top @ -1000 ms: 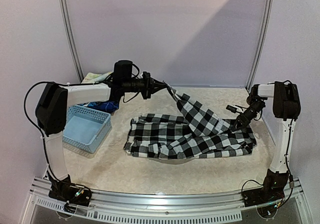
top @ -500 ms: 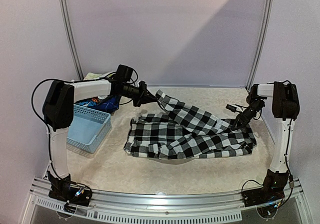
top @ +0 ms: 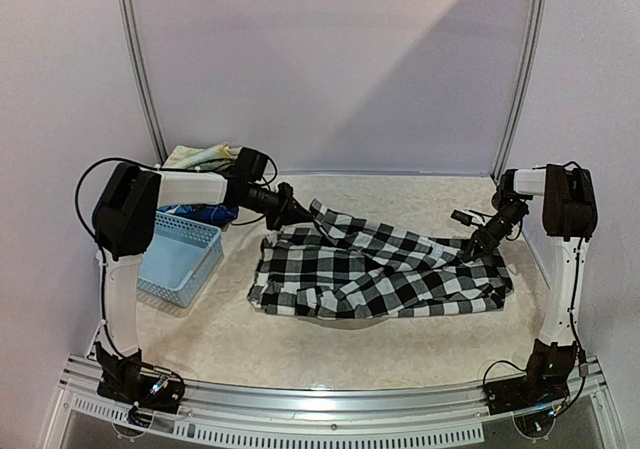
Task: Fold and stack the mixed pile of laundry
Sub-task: Adjust the rectangle-folded shirt at the center of the board.
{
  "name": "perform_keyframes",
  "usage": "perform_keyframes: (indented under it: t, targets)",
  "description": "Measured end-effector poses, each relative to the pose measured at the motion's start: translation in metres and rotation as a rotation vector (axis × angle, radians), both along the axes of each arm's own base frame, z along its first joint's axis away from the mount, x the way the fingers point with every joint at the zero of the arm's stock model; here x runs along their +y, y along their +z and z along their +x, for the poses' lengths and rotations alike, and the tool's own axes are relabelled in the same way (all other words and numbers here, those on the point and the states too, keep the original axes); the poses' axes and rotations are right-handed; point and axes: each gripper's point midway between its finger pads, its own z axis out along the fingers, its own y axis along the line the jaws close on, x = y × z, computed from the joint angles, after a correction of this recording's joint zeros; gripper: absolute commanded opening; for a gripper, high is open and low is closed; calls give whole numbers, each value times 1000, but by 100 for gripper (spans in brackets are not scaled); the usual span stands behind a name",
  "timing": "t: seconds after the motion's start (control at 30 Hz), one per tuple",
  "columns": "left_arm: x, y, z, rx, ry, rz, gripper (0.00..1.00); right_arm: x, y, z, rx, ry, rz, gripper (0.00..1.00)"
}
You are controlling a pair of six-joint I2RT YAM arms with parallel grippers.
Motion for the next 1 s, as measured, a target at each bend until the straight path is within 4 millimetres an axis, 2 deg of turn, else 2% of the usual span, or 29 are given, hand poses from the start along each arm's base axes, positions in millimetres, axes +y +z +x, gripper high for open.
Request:
perform_keyframes:
  t: [0.13, 0.23, 0.37, 0.6, 0.67, 0.8, 1.0]
  targets:
    - [2, -20, -9, 84, 51, -63, 0, 0, 0, 0, 0, 1, 0, 4]
    - [1, -26, -13, 149, 102, -135, 0, 0, 0, 0, 0, 1, 0, 4]
    - [-2, -13, -12, 164, 141, -211, 0, 0, 0, 0, -2, 3, 1, 5]
    - [-3, 42, -13, 119, 174, -349, 0, 0, 0, 0, -2, 4, 1, 5]
    - [-3, 52, -15, 110, 173, -374, 0, 0, 0, 0, -4, 6, 2, 5]
    - [-3, 52, -17, 112, 170, -381, 0, 0, 0, 0, -4, 9, 4, 5]
    - [-1, 31, -18, 142, 168, -367, 0, 1, 0, -1, 3, 3, 16, 5]
